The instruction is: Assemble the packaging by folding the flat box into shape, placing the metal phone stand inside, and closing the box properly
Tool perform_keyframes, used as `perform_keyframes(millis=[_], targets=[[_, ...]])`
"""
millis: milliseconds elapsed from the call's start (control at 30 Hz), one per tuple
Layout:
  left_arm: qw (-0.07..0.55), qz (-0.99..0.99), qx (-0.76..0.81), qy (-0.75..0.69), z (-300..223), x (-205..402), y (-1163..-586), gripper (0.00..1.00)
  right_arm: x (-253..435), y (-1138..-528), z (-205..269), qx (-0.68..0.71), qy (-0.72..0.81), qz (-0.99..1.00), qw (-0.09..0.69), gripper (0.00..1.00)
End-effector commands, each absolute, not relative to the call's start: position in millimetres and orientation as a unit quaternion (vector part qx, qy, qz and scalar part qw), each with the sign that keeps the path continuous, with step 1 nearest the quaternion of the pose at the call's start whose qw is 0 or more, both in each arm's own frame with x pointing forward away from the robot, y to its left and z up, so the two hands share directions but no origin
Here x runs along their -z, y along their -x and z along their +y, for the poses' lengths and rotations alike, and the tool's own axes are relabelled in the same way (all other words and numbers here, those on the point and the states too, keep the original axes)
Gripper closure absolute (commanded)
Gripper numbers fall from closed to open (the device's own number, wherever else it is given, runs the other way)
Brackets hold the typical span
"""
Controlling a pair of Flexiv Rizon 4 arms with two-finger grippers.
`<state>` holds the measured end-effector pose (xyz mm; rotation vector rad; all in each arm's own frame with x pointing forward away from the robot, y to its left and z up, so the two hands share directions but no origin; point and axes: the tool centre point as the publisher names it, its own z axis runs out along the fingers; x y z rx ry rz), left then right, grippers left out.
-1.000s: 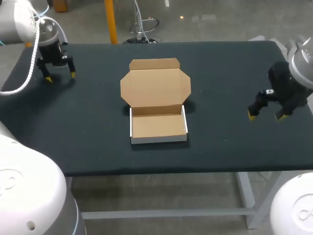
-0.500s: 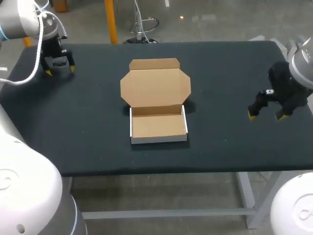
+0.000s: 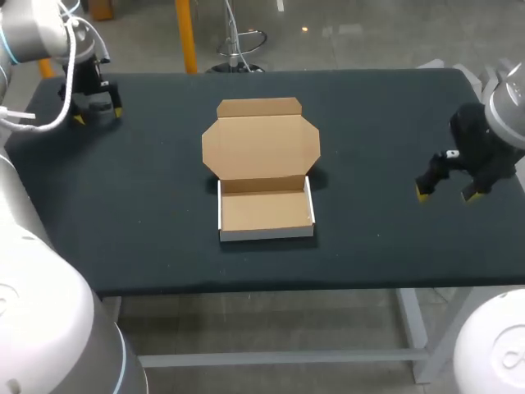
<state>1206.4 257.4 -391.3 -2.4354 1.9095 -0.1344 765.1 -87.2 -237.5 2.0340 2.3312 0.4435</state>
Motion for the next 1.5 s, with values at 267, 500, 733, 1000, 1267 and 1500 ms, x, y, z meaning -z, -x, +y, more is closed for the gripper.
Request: perform_keyframes(millis=[267,500,733,1000,1267,1500], targets=[[-0.025,0.618,0.004,0.786,258.5,392.9,-1213.5,0.0,234.7,-764.6,-87.3,-0.139,-0.651,0.746,0.007,0.0],[-0.028,0.623,0.007,0.782,261.6,392.8,-1221.8,0.0,234.7,-764.6,-87.3,-0.139,-0.651,0.746,0.007,0.0],[-0.027,0.625,0.006,0.78,262.6,396.2,-1232.6,0.0,234.7,-764.6,-87.3,-0.139,-0.651,0.746,0.007,0.0],[-0.022,0.626,0.005,0.779,266.5,394.9,-1244.6,0.0,234.7,-764.6,-87.3,-0.139,-0.651,0.746,0.007,0.0],[-0.023,0.627,0.004,0.778,271.1,396.5,-1255.0,0.0,234.7,-764.6,-87.3,-0.139,-0.651,0.746,0.007,0.0],[-0.025,0.631,0.002,0.775,272.1,397.0,-1261.2,0.0,234.7,-764.6,-87.3,-0.139,-0.651,0.746,0.007,0.0]])
